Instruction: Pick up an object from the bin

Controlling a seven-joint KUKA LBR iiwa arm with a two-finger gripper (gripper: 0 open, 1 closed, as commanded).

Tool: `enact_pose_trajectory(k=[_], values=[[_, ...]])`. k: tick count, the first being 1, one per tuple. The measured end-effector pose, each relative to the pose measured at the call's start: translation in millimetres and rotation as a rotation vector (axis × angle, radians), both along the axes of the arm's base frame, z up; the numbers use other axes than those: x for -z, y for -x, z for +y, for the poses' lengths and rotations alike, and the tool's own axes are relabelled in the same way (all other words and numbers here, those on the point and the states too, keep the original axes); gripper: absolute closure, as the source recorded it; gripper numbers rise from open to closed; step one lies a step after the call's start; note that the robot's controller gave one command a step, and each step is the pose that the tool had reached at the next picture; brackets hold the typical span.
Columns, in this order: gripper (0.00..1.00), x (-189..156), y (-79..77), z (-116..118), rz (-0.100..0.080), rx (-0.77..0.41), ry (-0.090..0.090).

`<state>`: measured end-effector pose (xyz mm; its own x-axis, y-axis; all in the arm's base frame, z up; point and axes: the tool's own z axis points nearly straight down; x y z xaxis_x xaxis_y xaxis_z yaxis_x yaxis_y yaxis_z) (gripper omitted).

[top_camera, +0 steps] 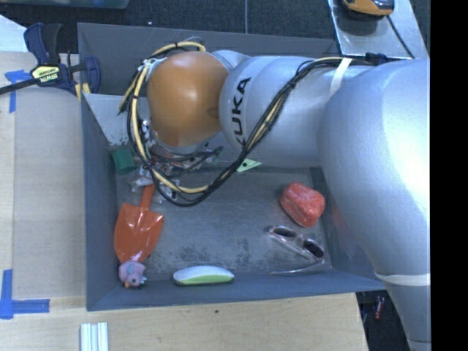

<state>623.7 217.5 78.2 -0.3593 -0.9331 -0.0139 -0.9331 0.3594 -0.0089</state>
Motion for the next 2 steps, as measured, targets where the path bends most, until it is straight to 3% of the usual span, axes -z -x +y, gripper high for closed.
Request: enact_pose_trajectory(k=[2], values=[[1.0,-47.5,-0.7,0.3,-0.002,0.002,-0.001]])
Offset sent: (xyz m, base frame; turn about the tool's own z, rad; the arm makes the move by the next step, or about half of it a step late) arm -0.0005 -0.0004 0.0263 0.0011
